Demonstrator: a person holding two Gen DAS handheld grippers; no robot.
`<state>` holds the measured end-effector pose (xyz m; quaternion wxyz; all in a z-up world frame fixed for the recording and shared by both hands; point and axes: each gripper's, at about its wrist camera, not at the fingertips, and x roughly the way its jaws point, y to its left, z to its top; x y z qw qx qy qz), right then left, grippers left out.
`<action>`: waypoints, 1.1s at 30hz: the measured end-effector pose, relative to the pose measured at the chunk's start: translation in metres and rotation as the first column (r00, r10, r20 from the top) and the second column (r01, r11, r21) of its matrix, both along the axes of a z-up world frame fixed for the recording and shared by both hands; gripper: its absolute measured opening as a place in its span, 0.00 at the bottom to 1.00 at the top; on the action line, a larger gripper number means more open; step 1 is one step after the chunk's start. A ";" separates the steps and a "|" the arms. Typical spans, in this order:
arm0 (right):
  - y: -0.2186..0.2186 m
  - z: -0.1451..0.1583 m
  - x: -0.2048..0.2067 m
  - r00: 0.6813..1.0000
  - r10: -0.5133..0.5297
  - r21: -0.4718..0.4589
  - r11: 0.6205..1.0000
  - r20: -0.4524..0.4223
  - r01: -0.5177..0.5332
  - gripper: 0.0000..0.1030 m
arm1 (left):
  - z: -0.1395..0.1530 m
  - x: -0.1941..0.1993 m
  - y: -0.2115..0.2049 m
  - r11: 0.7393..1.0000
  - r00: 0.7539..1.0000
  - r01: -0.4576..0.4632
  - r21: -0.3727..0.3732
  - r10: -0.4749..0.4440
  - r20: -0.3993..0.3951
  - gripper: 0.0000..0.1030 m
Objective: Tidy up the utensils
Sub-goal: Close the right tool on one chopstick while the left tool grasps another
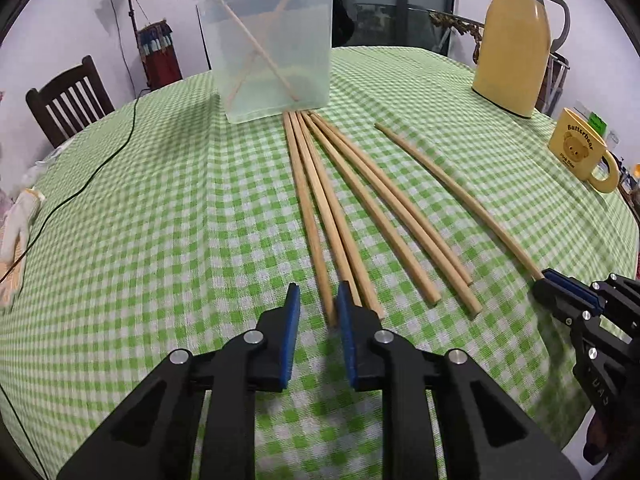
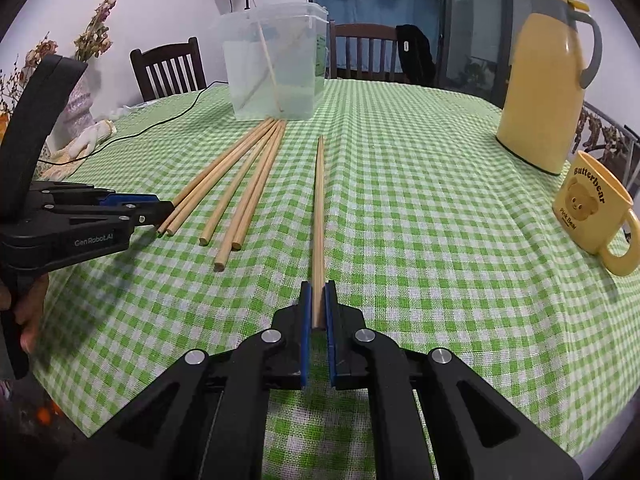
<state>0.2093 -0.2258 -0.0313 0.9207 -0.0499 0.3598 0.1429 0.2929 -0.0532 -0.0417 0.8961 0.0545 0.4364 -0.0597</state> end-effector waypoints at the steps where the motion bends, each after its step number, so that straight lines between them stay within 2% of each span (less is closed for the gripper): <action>1: 0.001 0.000 -0.001 1.000 0.002 -0.009 1.000 0.008 -0.001 0.07 | -0.001 -0.002 -0.001 1.000 1.000 -0.002 0.009 0.002 0.011 0.06; 2: 0.003 0.000 -0.003 1.000 0.004 -0.022 1.000 0.017 -0.003 0.07 | -0.001 -0.005 -0.002 1.000 1.000 -0.005 0.019 0.005 0.017 0.03; 6: 0.001 0.000 -0.006 1.000 0.005 -0.003 1.000 0.007 -0.005 0.07 | -0.001 -0.016 0.004 1.000 1.000 -0.013 -0.016 0.013 0.012 0.02; 9: 0.002 0.003 -0.012 1.000 0.008 0.000 1.000 0.018 -0.008 0.07 | 0.001 -0.030 0.011 1.000 0.999 -0.026 -0.017 0.026 0.019 0.02; 14: 0.003 0.011 -0.025 0.999 0.011 0.003 1.000 0.046 -0.011 0.07 | 0.015 -0.056 0.028 0.998 0.997 -0.048 -0.034 0.049 0.054 0.01; 24: 0.003 0.040 -0.046 0.991 0.019 0.026 0.999 0.135 -0.022 0.06 | 0.071 -0.109 0.062 0.989 0.984 -0.058 -0.135 0.079 0.161 0.01; 29: 0.001 0.060 -0.053 0.986 0.022 0.047 0.998 0.166 -0.031 0.06 | 0.100 -0.127 0.068 0.991 0.974 -0.016 -0.134 0.046 0.222 0.01; 33: 0.005 0.081 -0.055 0.977 0.055 0.024 0.998 0.206 -0.061 0.06 | 0.128 -0.131 0.079 0.989 0.965 0.027 -0.145 0.012 0.261 0.01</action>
